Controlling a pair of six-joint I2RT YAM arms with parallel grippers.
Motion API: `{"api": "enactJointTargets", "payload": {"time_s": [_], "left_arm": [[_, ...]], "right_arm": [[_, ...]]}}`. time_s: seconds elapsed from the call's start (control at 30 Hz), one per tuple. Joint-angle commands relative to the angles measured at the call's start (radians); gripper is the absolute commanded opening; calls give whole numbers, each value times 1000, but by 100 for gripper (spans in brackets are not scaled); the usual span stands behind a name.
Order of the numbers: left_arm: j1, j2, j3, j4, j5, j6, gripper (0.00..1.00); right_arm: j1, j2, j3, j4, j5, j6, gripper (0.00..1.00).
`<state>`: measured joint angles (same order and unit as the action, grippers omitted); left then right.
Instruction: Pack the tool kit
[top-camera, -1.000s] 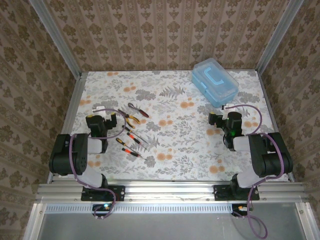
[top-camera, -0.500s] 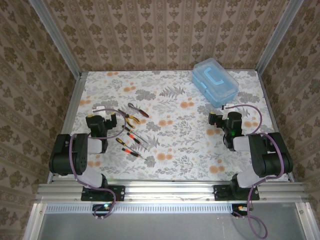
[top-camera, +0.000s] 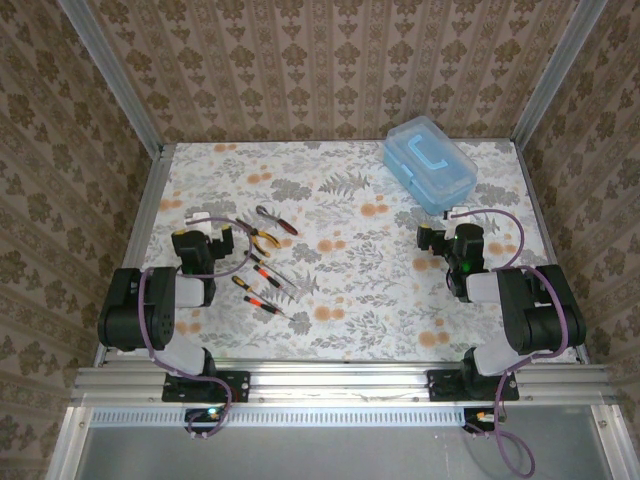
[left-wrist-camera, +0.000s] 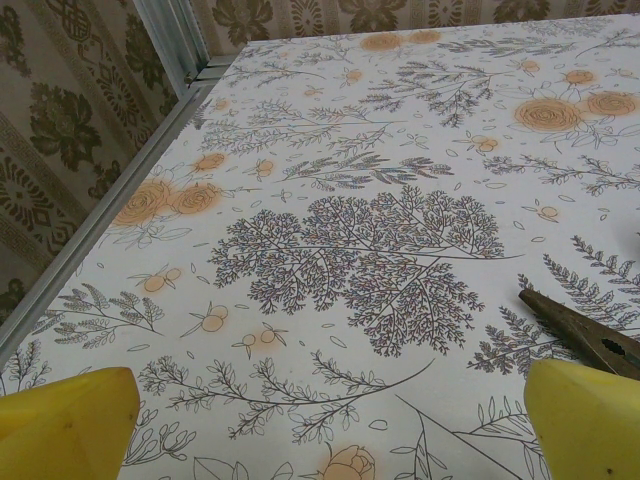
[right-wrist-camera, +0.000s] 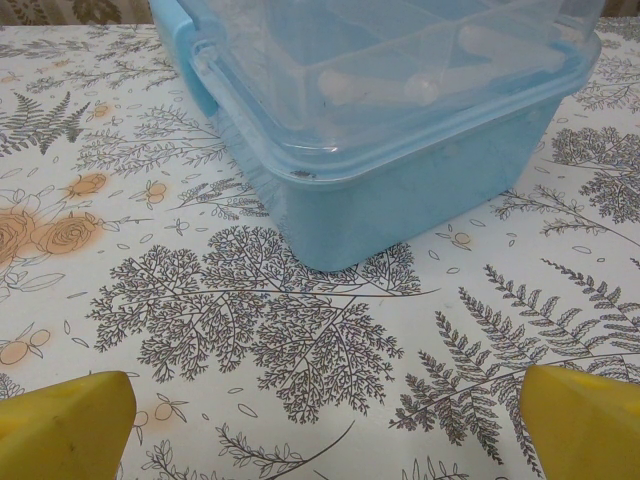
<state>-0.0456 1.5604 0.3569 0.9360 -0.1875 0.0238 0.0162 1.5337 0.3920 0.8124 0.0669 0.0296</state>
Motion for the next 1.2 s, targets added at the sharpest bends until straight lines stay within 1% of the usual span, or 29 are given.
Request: {"api": "enactJointTargets", "payload": {"time_s": [0.0,0.03,0.07,0.1,0.13,0.17,0.2,0.23,0.27,0.3,0.37,0.4,0.43,0.53,0.57,0.6,0.7,0.73,0.83,0.93,0.97,1.07,1.1,1.17], "left_arm": [[-6,-5,15,24,-19,22,100],[-17,-11,14,26,-66,17,100],[-23,-32,16,-1,-84,11,100],[-29,-45,9,6,-64,29,100],[-50,-58,5,12,-100,49,100],[-77,-98,12,-33,-155,64,100],[-92,-151,28,-116,-168,74,100],[-101,-195,49,-201,-172,73,100],[-105,-243,83,-305,-177,52,100],[-105,-280,119,-408,-159,19,100],[-108,-327,204,-584,-100,-15,100],[-116,-334,258,-675,-87,-29,100],[-132,-328,317,-761,-99,-46,100],[-175,-270,506,-1021,-147,-80,100],[-183,-244,569,-1108,-148,-90,100],[-189,-205,640,-1204,-146,-99,100],[-201,-117,792,-1398,-149,-102,100],[-205,-104,816,-1421,-153,-103,100],[-204,-84,854,-1450,-107,-117,100],[-209,-73,872,-1460,-79,-124,100],[-211,-71,873,-1462,-81,-124,100],[-211,-65,879,-1468,-90,-122,100],[-211,-62,879,-1468,-90,-122,100],[-211,-56,881,-1467,-87,-121,100]], "right_arm": [[-2,-4,24,30,-15,5,100],[-2,-6,20,35,-15,6,100],[-2,-17,22,28,-12,7,100],[-1,-46,25,-3,-7,6,100],[-1,-87,36,-54,1,10,100],[-2,-150,62,-166,5,22,100],[-3,-215,92,-275,3,25,100],[-3,-263,111,-341,-2,19,100],[-3,-311,131,-404,-5,12,100],[-4,-349,160,-464,-1,6,100],[-11,-380,256,-597,-10,-14,100],[-17,-373,322,-666,-22,-23,100],[-27,-351,390,-724,-48,-28,100],[-58,-225,606,-840,-121,-43,100],[-67,-175,674,-872,-138,-49,100],[-77,-104,754,-903,-157,-52,100],[-105,98,1001,-1016,-228,-59,100],[-113,165,1086,-1061,-249,-61,100],[-137,394,1395,-1242,-309,-81,100],[-141,600,1690,-1425,-323,-132,100],[-130,641,1733,-1437,-300,-170,100],[-128,757,1894,-1524,-312,-197,100],[-127,788,1929,-1544,-320,-204,100],[-124,816,1943,-1544,-334,-212,100]]}}
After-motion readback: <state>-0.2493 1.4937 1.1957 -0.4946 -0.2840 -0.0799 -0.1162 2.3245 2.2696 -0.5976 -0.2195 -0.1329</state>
